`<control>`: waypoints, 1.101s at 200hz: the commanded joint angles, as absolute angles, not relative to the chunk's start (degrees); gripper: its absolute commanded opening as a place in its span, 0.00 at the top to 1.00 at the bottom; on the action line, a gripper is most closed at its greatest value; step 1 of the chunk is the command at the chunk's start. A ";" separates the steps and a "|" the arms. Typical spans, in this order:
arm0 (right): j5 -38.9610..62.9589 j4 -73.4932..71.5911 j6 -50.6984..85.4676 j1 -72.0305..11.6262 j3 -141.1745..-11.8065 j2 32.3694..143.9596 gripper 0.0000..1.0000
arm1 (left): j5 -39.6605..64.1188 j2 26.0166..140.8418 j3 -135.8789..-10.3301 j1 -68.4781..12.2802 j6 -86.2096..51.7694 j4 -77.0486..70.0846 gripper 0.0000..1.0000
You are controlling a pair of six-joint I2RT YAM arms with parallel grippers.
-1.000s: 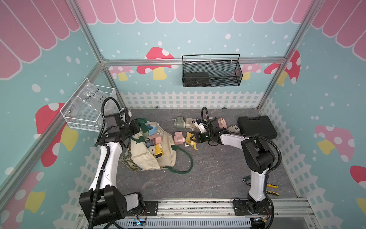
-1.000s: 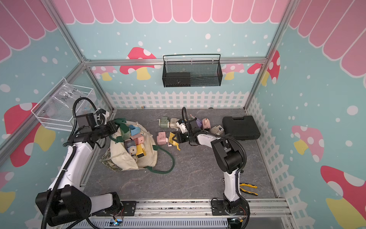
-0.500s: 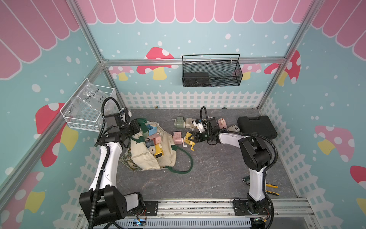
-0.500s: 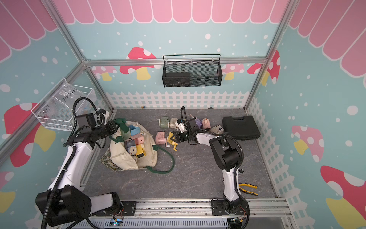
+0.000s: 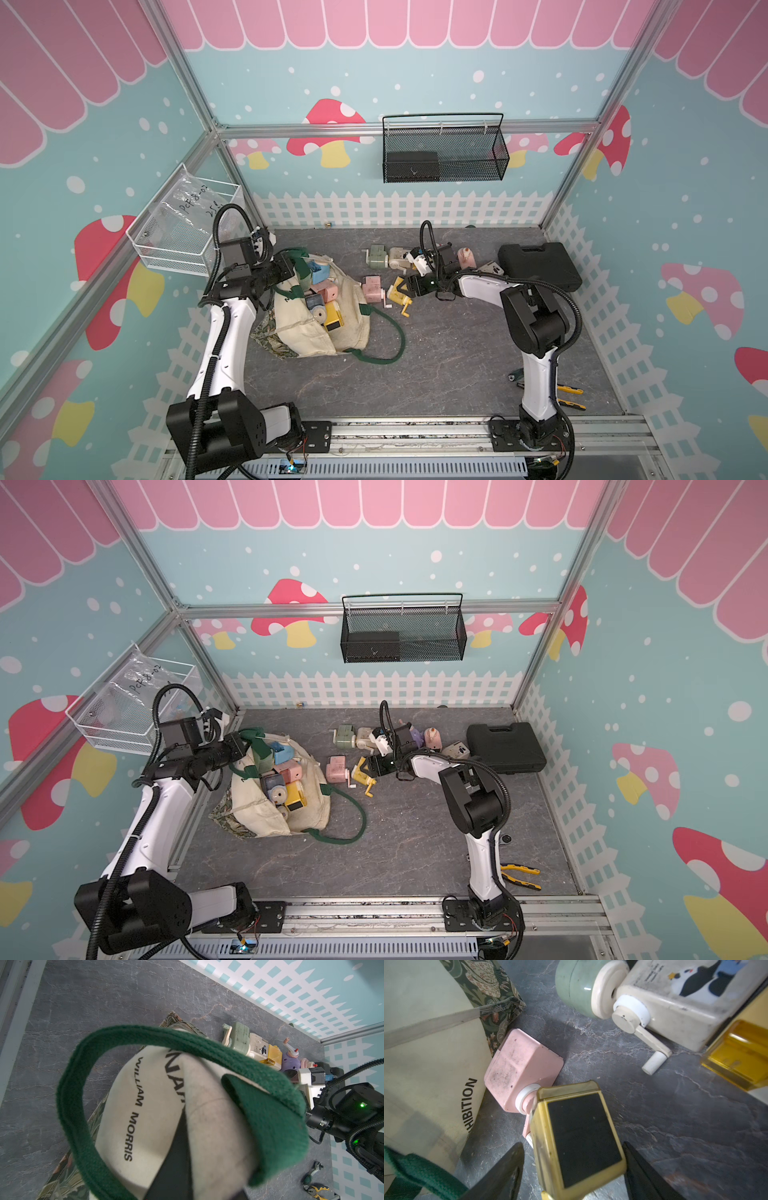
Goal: Take out the pencil sharpeners from the tote bags
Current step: Place the pencil sharpener at the center of the board.
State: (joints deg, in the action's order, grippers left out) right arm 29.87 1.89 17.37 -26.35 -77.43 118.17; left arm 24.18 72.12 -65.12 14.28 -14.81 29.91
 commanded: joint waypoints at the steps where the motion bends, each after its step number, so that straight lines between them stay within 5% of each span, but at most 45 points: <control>1: 30.19 4.57 15.65 -26.19 -80.89 121.15 0.25 | 26.72 70.85 -65.92 14.51 -15.12 22.67 1.00; 128: 16.92 12.96 9.73 -26.54 -85.19 117.21 0.12 | 26.81 70.92 -65.97 14.52 -15.11 22.68 1.00; 178: 22.74 5.39 7.44 -30.71 -75.58 105.04 0.26 | 26.50 70.88 -65.92 14.51 -15.21 22.69 1.00; 220: 22.83 1.33 3.40 -40.66 -74.37 103.06 0.25 | 26.75 70.84 -65.88 14.52 -15.24 22.67 1.00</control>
